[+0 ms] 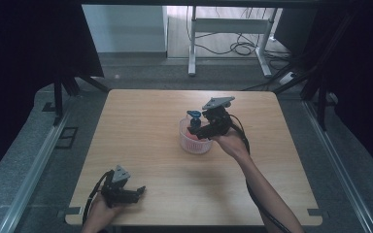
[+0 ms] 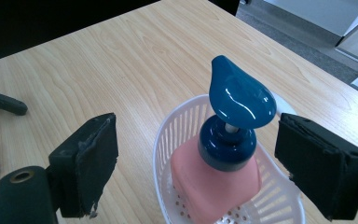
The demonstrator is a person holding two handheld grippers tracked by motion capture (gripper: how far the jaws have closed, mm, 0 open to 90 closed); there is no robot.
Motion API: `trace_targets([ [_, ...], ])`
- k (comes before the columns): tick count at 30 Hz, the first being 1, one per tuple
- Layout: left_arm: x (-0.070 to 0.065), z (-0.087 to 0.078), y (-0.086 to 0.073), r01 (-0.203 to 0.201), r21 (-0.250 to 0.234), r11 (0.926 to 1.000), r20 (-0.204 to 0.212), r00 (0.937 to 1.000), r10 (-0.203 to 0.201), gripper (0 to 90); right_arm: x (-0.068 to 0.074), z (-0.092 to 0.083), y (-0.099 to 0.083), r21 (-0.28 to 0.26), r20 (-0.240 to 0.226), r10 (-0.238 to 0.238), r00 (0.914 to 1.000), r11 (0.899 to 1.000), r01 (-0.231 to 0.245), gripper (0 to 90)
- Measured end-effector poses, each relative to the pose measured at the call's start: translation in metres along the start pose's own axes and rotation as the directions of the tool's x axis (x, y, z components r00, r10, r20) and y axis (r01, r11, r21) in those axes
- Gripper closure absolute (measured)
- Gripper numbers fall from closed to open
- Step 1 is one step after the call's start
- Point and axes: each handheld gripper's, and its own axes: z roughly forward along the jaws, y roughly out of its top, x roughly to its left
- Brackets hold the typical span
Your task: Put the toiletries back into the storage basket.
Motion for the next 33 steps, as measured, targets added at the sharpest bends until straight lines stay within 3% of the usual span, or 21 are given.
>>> trace_targets([
  [33, 0.0, 0.0, 0.0, -0.003, 0.0, 1.0, -0.001, 1.0, 0.003, 10.4, 0.006, -0.027, -0.017, -0.004, 0.006, 0.009, 0.9999, 1.0, -0.009, 12.1],
])
